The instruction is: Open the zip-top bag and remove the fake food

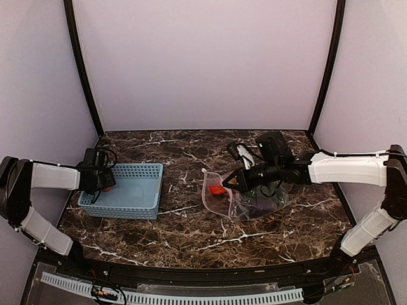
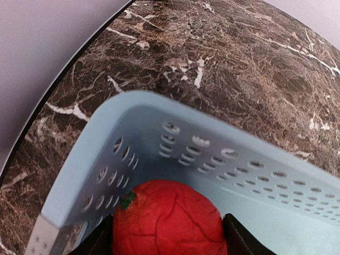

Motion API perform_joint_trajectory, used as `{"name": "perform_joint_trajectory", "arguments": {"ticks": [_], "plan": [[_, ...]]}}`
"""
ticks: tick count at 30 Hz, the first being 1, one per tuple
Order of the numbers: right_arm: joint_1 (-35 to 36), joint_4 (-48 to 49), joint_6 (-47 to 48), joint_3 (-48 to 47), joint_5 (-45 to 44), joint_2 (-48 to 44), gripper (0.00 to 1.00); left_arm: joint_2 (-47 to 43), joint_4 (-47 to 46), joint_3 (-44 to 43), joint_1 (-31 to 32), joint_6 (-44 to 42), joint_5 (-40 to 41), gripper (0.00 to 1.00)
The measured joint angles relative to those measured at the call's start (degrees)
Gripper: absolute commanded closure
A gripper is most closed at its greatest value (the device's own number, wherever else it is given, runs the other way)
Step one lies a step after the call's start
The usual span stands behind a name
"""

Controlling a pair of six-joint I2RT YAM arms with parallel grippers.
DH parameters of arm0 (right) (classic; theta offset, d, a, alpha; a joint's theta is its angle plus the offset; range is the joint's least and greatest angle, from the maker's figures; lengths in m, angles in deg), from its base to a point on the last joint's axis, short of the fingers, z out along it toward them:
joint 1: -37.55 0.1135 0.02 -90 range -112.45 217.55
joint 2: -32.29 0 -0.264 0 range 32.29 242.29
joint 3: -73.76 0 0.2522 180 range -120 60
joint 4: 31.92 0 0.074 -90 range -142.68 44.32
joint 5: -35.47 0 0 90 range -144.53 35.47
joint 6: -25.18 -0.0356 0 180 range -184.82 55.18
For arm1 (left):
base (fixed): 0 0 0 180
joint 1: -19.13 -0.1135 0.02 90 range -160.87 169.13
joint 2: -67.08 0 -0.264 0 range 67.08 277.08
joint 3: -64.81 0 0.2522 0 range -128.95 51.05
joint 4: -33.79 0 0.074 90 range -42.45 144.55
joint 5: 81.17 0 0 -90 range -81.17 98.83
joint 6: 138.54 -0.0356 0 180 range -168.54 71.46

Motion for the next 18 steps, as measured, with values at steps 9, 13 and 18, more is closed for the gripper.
{"name": "perform_joint_trajectory", "arguments": {"ticks": [9, 13, 18], "plan": [[-0.02, 0.09, -0.17, 0.00, 0.02, 0.00, 1.00, 8.50, -3.61, -6.80, -0.79, -2.10, -3.08, 0.29], [-0.02, 0.09, -0.20, 0.00, 0.00, 0.00, 1.00, 9.20, -3.96, -7.67, -0.90, -2.43, -4.55, 0.19], [-0.02, 0.09, -0.20, 0.00, -0.02, 0.00, 1.00, 7.87, -3.23, -7.13, -0.90, -2.58, -5.99, 0.12]]}}
